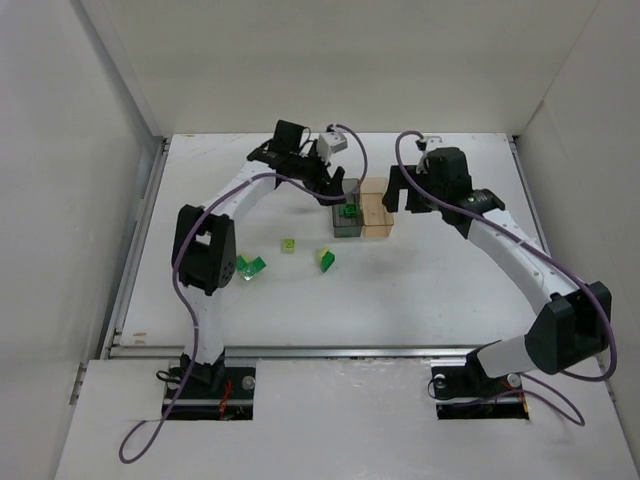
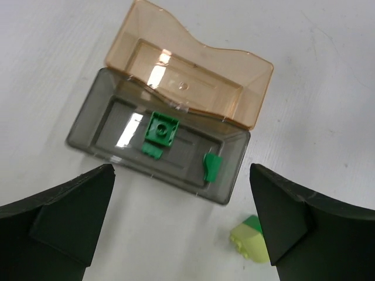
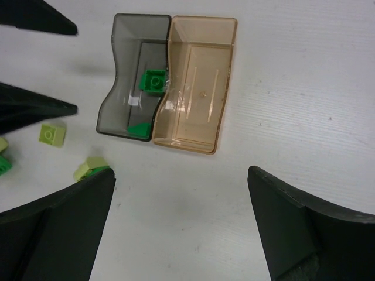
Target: Sort the legos into containers by color
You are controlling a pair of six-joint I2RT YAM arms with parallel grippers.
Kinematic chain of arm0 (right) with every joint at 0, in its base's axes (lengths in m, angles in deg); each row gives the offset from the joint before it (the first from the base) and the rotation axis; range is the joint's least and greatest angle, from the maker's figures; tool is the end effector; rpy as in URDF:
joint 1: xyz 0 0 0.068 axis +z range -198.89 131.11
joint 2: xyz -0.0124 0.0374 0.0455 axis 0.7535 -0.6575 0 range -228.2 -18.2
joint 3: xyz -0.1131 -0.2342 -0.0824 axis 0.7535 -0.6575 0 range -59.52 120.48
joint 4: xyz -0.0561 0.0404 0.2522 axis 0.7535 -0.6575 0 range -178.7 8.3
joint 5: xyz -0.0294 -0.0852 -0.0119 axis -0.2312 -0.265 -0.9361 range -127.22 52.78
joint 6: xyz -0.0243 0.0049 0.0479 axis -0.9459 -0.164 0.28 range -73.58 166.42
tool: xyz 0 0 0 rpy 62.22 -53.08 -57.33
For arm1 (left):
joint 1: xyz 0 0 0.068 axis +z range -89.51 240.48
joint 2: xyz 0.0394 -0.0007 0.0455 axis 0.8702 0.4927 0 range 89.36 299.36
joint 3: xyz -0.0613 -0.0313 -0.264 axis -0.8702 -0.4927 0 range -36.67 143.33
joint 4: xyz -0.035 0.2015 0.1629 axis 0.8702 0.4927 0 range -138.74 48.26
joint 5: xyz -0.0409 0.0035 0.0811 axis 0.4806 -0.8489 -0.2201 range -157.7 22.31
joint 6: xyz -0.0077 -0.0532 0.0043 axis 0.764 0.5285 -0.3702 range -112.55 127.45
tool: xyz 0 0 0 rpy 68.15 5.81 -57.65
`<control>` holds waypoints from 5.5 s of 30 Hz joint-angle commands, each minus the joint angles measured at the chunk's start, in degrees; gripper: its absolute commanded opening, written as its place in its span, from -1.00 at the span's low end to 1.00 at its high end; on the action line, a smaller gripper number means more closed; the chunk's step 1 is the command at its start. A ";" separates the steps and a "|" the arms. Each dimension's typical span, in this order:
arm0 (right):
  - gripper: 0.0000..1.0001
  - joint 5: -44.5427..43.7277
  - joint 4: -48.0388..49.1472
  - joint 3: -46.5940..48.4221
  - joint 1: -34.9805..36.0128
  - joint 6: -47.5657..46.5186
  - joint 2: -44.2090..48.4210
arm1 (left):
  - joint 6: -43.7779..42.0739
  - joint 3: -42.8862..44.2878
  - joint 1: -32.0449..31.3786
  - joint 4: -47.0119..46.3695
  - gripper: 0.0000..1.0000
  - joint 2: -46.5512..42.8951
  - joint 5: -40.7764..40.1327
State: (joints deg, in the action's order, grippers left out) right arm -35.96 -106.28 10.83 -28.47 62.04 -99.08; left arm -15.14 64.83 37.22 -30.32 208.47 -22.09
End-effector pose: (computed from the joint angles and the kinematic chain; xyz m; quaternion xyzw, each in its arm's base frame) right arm 0.2993 0.1124 0.3253 -0.0422 0.8864 0.1519 0.4352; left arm 0.4311 -0.2128 0.2689 0.4819 0.6881 -0.3478 0.4163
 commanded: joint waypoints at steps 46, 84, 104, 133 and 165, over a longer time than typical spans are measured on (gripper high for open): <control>0.39 -2.49 -9.17 37.93 33.01 -24.32 -50.34 | 10.72 -52.45 30.56 -9.71 0.97 -64.18 -42.71; -0.67 -4.68 -3.63 25.54 0.85 -1.47 -31.27 | -9.15 -39.09 6.94 14.46 0.86 -41.06 -35.84; 0.61 1.03 -1.35 23.43 0.84 -5.07 -27.40 | 0.79 -42.08 -4.94 15.34 0.61 -33.16 -53.16; 0.61 3.84 -0.29 23.96 0.84 -6.65 -27.93 | 2.11 -49.46 -5.48 10.77 -0.69 -32.36 -61.78; 0.72 21.42 15.35 18.07 15.08 -22.47 -10.17 | 44.88 -2.43 16.50 -12.87 -1.00 -19.96 43.52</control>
State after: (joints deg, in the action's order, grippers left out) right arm -13.71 -94.74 26.26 -12.53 40.94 -109.07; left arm 18.08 63.47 54.46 -24.77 194.78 10.59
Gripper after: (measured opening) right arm 0.861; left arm 0.334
